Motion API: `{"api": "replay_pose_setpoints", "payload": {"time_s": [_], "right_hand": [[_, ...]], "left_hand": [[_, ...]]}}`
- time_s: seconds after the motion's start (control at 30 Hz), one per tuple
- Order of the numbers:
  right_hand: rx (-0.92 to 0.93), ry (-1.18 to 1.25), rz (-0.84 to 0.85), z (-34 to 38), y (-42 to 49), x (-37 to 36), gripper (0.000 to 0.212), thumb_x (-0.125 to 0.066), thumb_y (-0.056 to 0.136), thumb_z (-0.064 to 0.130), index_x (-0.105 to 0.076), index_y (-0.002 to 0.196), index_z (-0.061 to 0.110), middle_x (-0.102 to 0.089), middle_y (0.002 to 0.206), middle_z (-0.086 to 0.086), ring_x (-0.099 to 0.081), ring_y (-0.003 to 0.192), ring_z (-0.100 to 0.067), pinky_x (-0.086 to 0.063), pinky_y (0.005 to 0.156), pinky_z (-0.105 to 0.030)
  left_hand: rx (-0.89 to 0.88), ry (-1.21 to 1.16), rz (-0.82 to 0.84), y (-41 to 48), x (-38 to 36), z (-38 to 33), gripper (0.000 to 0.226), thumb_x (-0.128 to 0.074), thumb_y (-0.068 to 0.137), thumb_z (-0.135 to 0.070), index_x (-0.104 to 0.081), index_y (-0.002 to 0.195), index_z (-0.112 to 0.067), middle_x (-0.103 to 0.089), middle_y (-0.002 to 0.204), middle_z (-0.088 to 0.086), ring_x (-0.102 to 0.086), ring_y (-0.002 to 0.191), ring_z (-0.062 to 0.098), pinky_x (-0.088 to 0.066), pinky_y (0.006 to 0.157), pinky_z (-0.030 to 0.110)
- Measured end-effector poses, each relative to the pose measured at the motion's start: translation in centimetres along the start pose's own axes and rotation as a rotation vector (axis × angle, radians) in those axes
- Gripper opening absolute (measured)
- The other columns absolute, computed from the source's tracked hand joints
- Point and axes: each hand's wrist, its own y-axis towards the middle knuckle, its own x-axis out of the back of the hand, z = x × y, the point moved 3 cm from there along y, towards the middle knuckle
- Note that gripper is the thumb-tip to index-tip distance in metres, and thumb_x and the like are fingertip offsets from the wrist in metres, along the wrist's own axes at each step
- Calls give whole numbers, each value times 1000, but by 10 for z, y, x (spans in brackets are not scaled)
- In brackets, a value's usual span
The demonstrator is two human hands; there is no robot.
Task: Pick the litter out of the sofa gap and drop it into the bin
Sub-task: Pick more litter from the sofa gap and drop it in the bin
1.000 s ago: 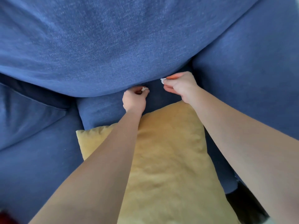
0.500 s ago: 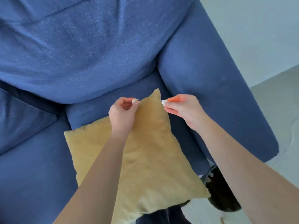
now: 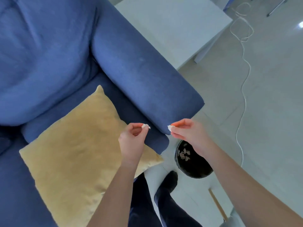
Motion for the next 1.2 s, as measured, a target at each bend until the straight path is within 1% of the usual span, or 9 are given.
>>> {"api": "replay_pose_setpoints", "payload": {"time_s": [0.13, 0.33, 0.5, 0.63, 0.7, 0.8, 0.93, 1.07, 1.2], "right_hand": [[-110, 97, -117, -53, -22, 69, 18, -92, 82, 14, -83, 96, 5, -85, 97, -9, -82, 97, -23, -64, 91, -30], [-306, 168, -339, -147, -41, 153, 11, -91, 81, 8, -86, 90, 7, -85, 94, -9, -83, 87, -20, -65, 87, -32], [-389, 242, -527, -207, -46, 182, 7, -87, 82, -1, -82, 83, 4, -82, 94, -21, -81, 82, -29, -66, 70, -26], [-415, 316, -616, -229, -40, 185, 9, -83, 85, -2, -78, 85, 5, -79, 98, -21, -80, 86, -29, -65, 70, -26], [-439, 367, -664, -235, -36, 185, 9, -82, 87, 1, -77, 93, 6, -79, 100, -20, -78, 80, -23, -64, 72, -26], [-467, 400, -660, -244, -31, 181, 43, -78, 90, 6, -68, 131, 8, -73, 103, -13, -71, 81, -24, -60, 83, -33], [-479, 378, -675, -248, -32, 180, 63, -73, 93, 5, -52, 153, 6, -63, 135, -15, -65, 122, -34, -53, 110, -48], [-506, 377, -650, -245, -40, 180, 61, -72, 95, 6, -54, 153, 10, -64, 132, -12, -66, 120, -33, -55, 108, -49], [-506, 385, -598, -234, -52, 176, 57, -72, 95, 7, -56, 150, 11, -66, 101, -2, -68, 89, -19, -61, 95, -42]], "left_hand": [[23, 80, 157, -46, -58, 20, 5, -84, 86, -33, -79, 88, -32, -79, 81, -21, -74, 81, -7, -50, 67, 2], [58, 311, 340, -87, -131, 61, 5, -79, 90, -31, -77, 87, -35, -79, 78, -16, -72, 79, -9, -49, 64, 2], [149, 564, 423, -100, -173, 95, 13, -77, 88, -28, -69, 79, -34, -77, 77, -7, -73, 70, 14, -63, 62, 32], [153, 606, 423, -103, -199, 107, 6, -79, 89, -24, -73, 88, -24, -73, 69, -7, -66, 58, 9, -59, 57, 31], [166, 619, 428, -101, -213, 111, 3, -76, 92, -25, -76, 95, -24, -77, 78, -6, -67, 65, 14, -63, 66, 35], [234, 602, 514, -100, -229, 119, 31, -71, 98, -22, -74, 129, -21, -78, 103, 0, -70, 82, 16, -62, 87, 35], [297, 614, 623, -102, -233, 124, 51, -67, 102, -15, -58, 153, -13, -66, 146, 11, -65, 133, 24, -50, 115, 37], [277, 660, 632, -99, -222, 120, 44, -63, 104, -14, -63, 148, -13, -69, 143, 12, -67, 128, 30, -53, 112, 46], [224, 710, 600, -94, -202, 111, 38, -61, 104, -18, -67, 142, -18, -70, 137, 9, -68, 122, 27, -55, 104, 37]]}}
